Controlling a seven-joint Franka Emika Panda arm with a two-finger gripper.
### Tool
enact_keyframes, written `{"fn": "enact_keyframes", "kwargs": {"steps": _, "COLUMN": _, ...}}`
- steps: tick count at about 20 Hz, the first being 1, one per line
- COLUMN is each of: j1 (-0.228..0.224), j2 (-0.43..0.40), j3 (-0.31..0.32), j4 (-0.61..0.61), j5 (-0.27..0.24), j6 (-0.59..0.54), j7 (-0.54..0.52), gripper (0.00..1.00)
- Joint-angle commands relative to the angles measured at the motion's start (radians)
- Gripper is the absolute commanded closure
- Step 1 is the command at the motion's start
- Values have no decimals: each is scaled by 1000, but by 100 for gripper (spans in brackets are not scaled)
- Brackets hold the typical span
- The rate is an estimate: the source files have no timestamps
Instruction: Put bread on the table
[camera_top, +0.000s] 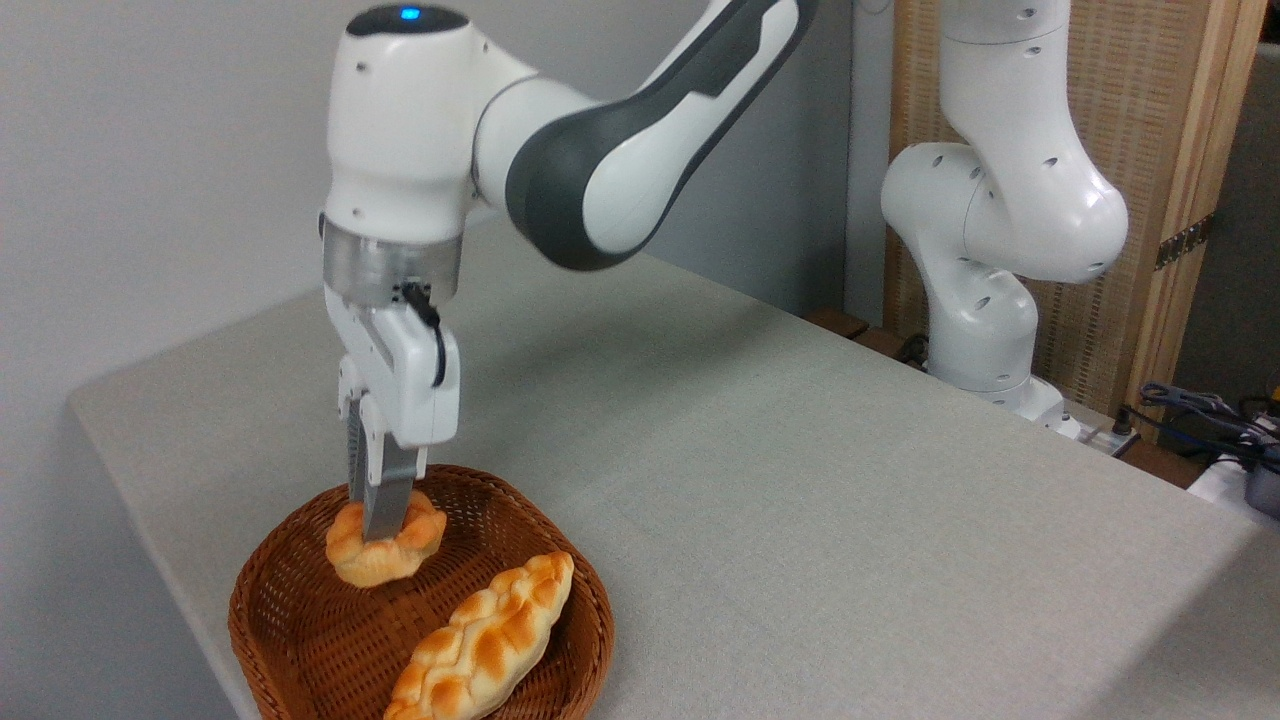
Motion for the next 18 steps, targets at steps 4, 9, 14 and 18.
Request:
{"fn": "enact_keyframes", "kwargs": {"steps": 4, "j1": 0, "j2": -187, "j3": 57, "j4": -28, "j5": -25, "j6": -337, "j7": 29, "gripper": 70}}
{"fn": "enact_keyframes", "kwargs": {"steps": 9, "j1": -3, "j2": -311, "j3": 64, "j4": -186, "j5": -11, "j6": -429, "j7": 175, "gripper": 55}}
{"fn": "enact_keyframes", "kwargs": {"steps": 14, "j1": -51, "j2": -313, "j3": 61, "j4": -303, "j5": 84, "j6": -368, "j7": 220, "gripper": 5}}
{"fn": "enact_keyframes", "kwargs": {"steps": 18, "j1": -54, "j2": -309, "j3": 61, "j4": -306, "j5": 84, "j6": -357, "j7": 219, "gripper": 0}}
